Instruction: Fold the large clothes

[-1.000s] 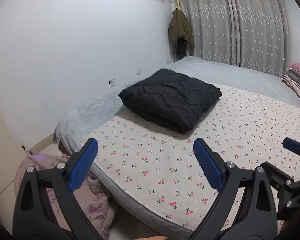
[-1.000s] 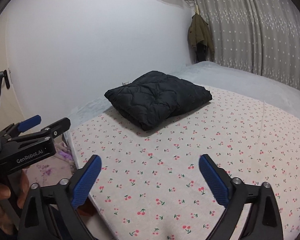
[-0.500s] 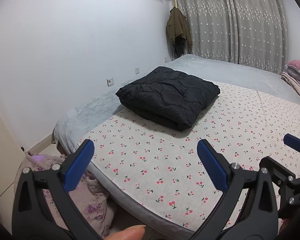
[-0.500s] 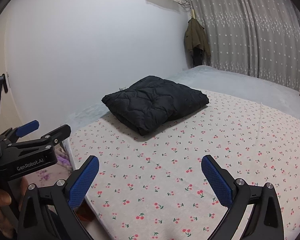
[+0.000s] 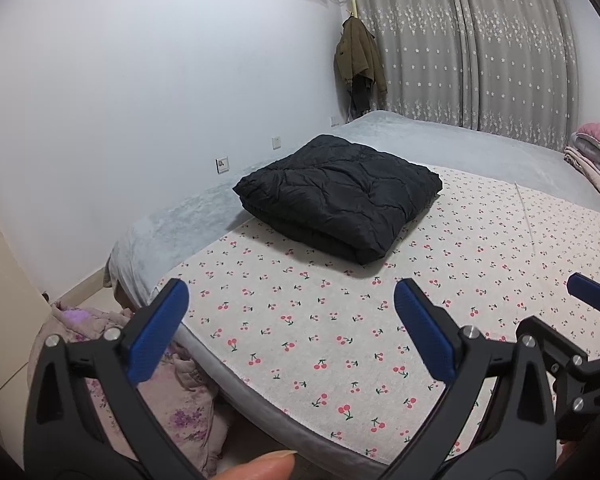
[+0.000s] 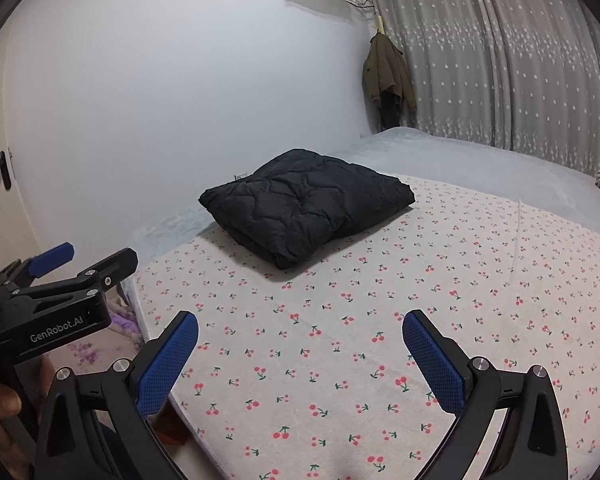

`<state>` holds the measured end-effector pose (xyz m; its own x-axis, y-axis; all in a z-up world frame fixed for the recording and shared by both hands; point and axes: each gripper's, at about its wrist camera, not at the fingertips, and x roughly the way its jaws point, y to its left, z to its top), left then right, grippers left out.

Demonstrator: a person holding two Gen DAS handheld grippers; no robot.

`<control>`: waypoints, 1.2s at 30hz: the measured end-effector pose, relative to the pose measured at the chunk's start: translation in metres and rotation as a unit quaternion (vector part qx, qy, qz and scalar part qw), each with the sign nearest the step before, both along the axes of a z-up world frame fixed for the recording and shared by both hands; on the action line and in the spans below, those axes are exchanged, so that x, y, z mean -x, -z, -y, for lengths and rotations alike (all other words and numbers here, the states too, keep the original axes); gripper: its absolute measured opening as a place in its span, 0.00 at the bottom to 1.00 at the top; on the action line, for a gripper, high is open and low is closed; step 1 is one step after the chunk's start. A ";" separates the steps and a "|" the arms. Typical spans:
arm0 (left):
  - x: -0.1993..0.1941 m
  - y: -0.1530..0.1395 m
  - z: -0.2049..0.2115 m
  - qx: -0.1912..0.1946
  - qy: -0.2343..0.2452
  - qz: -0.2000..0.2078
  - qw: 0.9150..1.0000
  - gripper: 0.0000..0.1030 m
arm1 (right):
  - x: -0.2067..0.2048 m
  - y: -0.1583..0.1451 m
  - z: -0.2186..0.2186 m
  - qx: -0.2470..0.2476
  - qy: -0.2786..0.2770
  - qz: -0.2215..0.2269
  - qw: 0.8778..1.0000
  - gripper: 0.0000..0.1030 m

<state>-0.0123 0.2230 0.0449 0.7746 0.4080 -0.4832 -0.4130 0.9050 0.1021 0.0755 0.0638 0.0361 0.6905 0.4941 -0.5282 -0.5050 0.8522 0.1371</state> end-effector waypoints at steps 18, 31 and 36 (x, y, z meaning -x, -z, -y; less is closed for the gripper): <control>-0.002 0.001 0.003 -0.002 -0.001 -0.009 1.000 0.99 | 0.006 0.000 0.001 0.014 0.003 0.015 1.000 1.00; -0.001 0.002 0.005 -0.004 -0.001 -0.010 1.000 0.99 | 0.005 0.000 0.002 0.012 0.003 0.012 1.000 1.00; -0.002 0.003 0.004 -0.004 -0.001 -0.010 1.000 0.99 | 0.004 0.001 0.003 0.011 0.003 0.010 1.000 1.00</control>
